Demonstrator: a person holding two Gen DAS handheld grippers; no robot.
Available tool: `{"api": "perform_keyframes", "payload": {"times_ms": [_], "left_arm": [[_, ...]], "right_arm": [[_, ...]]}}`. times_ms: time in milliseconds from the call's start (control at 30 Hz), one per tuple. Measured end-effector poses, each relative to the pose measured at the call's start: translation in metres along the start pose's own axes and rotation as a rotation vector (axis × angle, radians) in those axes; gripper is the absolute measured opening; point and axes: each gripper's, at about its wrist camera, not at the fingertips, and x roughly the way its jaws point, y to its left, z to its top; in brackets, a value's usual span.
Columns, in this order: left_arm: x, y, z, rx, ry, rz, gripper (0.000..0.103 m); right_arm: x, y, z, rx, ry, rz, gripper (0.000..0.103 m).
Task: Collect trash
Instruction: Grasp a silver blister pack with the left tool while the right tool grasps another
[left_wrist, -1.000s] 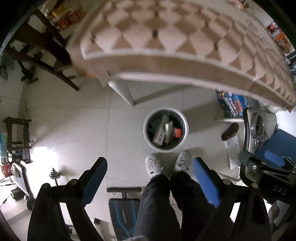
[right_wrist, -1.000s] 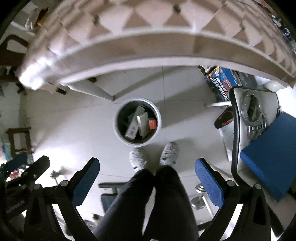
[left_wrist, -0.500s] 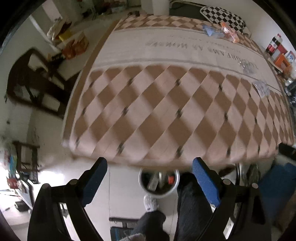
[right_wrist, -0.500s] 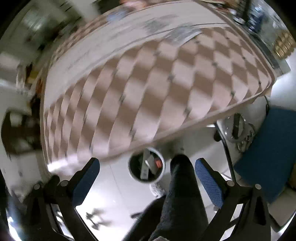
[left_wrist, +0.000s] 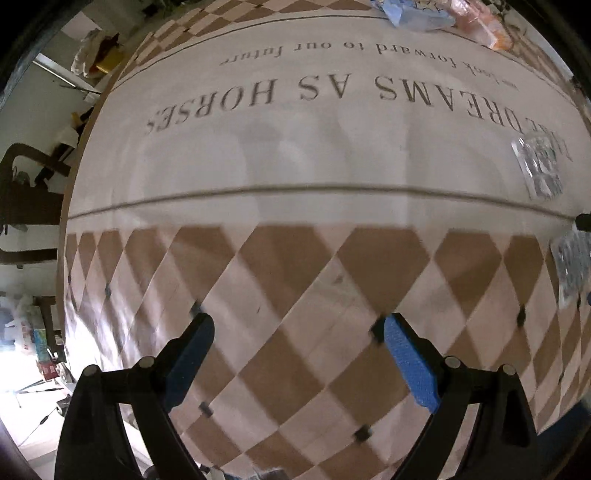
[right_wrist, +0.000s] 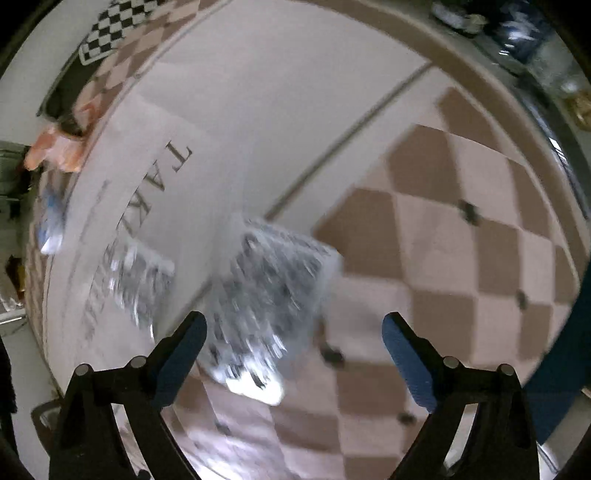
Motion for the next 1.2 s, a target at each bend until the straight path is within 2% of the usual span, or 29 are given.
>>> {"api": "perform_keyframes", "payload": {"times_ms": [67,133,167,200,233,267,333,433,500,600,733,833,900,933,1000,1067,1200], "left_arm": [[0.001,-0.006,0.011,0.003,0.011,0.012,0.094],[0.000,-0.015,0.023,0.029,0.007,0.030,0.094],[-0.002,-0.020,0.028,0.051,-0.002,0.036,0.094],[-0.006,-0.028,0.034,0.091,-0.021,0.040,0.094],[-0.011,-0.038,0.040,0.142,-0.046,0.049,0.094],[-0.017,-0.047,0.045,0.197,-0.078,0.053,0.094],[-0.032,-0.074,0.055,0.340,-0.146,0.019,0.094],[-0.048,-0.119,0.066,0.571,-0.203,-0.018,0.094],[-0.054,-0.148,0.072,0.707,-0.200,-0.058,0.094],[-0.056,-0.193,0.076,0.908,-0.186,-0.077,0.094],[-0.046,-0.224,0.072,1.062,-0.143,-0.058,0.093],[-0.037,-0.236,0.069,1.108,-0.108,-0.057,0.093],[-0.034,-0.239,0.070,1.107,-0.089,-0.078,0.088],[-0.035,-0.238,0.068,1.104,-0.075,-0.111,0.075],[-0.038,-0.238,0.068,1.091,-0.017,-0.189,0.056],[-0.042,-0.240,0.063,1.093,-0.061,-0.152,0.055],[-0.051,-0.240,0.052,1.030,-0.068,-0.160,0.055]], "right_arm": [[0.003,0.019,0.005,-0.028,-0.013,-0.045,0.099],[0.006,0.038,0.005,-0.086,-0.038,-0.121,0.091],[0.007,0.043,0.004,-0.102,-0.042,-0.162,0.090],[0.007,0.046,0.003,-0.112,-0.055,-0.166,0.086],[0.005,0.048,0.003,-0.128,-0.056,-0.168,0.076],[0.002,0.049,0.003,-0.164,-0.057,-0.161,0.073],[-0.002,0.045,0.002,-0.224,-0.029,-0.127,0.071],[-0.014,0.022,0.010,-0.257,-0.042,-0.141,0.071],[-0.020,0.002,0.020,-0.253,-0.049,-0.160,0.071],[-0.022,-0.026,0.037,-0.218,-0.023,-0.160,0.071],[-0.023,-0.041,0.052,-0.176,-0.007,-0.146,0.071],[-0.021,-0.038,0.056,-0.159,-0.013,-0.132,0.071],[-0.021,-0.038,0.060,-0.159,-0.013,-0.125,0.071],[-0.025,-0.044,0.060,-0.158,-0.015,-0.121,0.071],[-0.025,-0.044,0.061,-0.158,-0.018,-0.113,0.071],[-0.028,-0.055,0.057,-0.172,-0.024,-0.108,0.071],[-0.023,-0.055,0.040,-0.214,-0.033,-0.103,0.071]]}}
